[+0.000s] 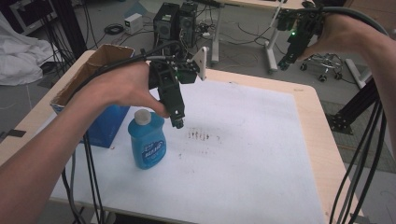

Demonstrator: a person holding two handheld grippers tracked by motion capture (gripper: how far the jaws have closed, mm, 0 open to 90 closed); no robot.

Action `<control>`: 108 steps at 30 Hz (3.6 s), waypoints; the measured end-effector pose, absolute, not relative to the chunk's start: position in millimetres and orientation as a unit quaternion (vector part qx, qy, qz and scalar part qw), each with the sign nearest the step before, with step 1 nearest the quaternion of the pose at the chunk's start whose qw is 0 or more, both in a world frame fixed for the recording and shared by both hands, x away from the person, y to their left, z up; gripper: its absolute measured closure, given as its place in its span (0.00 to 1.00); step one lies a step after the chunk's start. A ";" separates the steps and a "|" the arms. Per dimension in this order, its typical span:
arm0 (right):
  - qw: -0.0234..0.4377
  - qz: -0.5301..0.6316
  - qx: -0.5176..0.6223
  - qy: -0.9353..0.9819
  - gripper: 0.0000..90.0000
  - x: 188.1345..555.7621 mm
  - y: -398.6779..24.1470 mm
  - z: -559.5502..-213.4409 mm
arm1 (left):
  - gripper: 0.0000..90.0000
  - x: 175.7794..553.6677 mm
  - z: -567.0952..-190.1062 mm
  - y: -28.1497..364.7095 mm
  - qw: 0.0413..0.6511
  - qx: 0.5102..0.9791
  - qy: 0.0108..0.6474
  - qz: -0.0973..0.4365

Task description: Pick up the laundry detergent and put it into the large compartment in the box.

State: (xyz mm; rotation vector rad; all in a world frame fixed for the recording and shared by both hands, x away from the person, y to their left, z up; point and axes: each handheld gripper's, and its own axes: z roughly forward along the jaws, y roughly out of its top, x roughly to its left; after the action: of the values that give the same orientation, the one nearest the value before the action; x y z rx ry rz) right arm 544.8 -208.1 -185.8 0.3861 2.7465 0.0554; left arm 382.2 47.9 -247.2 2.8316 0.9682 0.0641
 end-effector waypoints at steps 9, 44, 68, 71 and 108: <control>0.173 0.031 0.133 0.975 0.13 544.2 -205.7 -184.7 | 0.24 377.3 -253.1 61.0 0.079 0.929 0.360 0.018; 0.169 0.037 0.136 0.975 0.13 544.1 -210.1 -182.3 | 0.24 359.9 -274.9 90.2 0.080 0.904 0.420 0.003; 0.170 0.037 0.136 0.975 0.13 544.1 -209.0 -182.9 | 0.27 365.0 -282.1 93.4 0.075 0.902 0.425 0.004; 0.170 0.036 0.136 0.975 0.13 544.9 -209.0 -183.3 | 0.29 365.4 -281.7 93.5 0.071 0.906 0.417 0.002; 0.171 0.033 0.137 0.975 0.13 543.9 -208.5 -183.3 | 0.42 365.7 -280.3 92.4 0.070 0.895 0.440 -0.018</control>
State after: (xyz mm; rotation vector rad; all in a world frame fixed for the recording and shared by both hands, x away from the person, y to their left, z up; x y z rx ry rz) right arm 543.9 -208.5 -183.3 0.3885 2.7701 0.0926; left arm 365.7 92.4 -280.3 2.6944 1.3230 -0.0552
